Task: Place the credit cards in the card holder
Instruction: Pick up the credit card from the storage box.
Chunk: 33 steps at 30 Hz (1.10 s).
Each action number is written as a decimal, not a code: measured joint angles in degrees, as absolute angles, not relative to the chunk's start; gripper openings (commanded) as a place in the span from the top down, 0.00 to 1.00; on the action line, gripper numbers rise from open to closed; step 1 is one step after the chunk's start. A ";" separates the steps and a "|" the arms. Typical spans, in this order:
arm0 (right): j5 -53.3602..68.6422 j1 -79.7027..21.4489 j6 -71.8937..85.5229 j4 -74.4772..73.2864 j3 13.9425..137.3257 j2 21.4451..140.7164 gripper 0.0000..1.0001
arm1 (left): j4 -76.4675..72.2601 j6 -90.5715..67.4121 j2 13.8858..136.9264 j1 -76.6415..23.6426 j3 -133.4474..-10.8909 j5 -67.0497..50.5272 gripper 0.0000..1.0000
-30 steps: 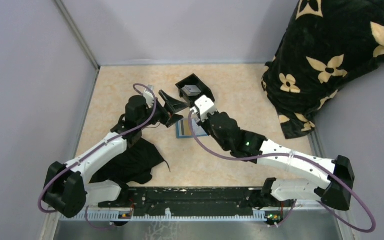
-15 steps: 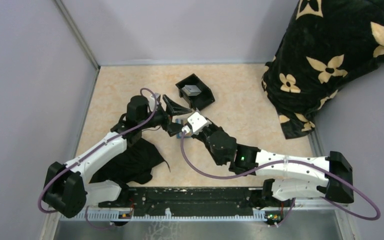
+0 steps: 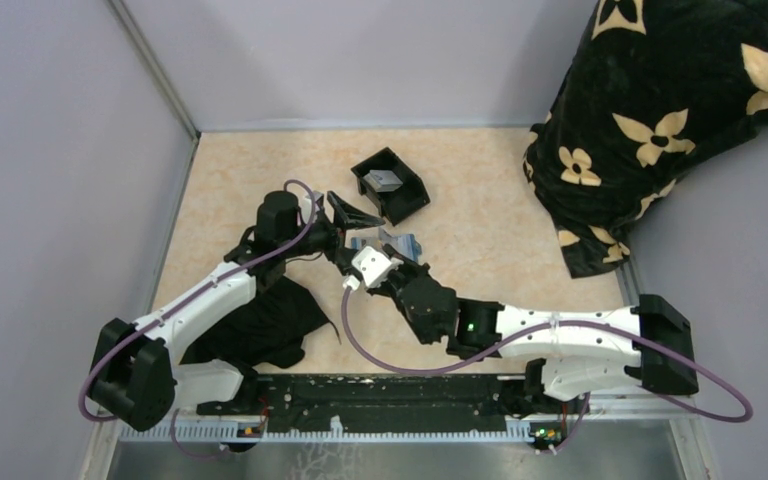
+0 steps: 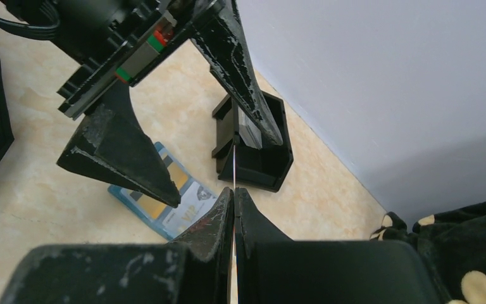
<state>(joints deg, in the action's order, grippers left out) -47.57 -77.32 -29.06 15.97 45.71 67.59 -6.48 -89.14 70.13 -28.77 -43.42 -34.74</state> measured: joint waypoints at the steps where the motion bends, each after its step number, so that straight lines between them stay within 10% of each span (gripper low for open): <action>1: -47.57 -77.65 -29.41 16.21 45.71 67.68 1.00 | -6.48 -89.30 70.13 -28.77 -43.40 -34.76 0.06; 33: -47.97 -82.91 -38.28 16.67 45.74 71.90 1.00 | -9.17 -89.93 71.64 -28.77 -41.93 -40.01 0.66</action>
<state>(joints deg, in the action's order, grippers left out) -47.97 -82.91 -38.28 16.67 45.74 71.90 -9.17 -89.93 71.64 -28.77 -41.93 -40.01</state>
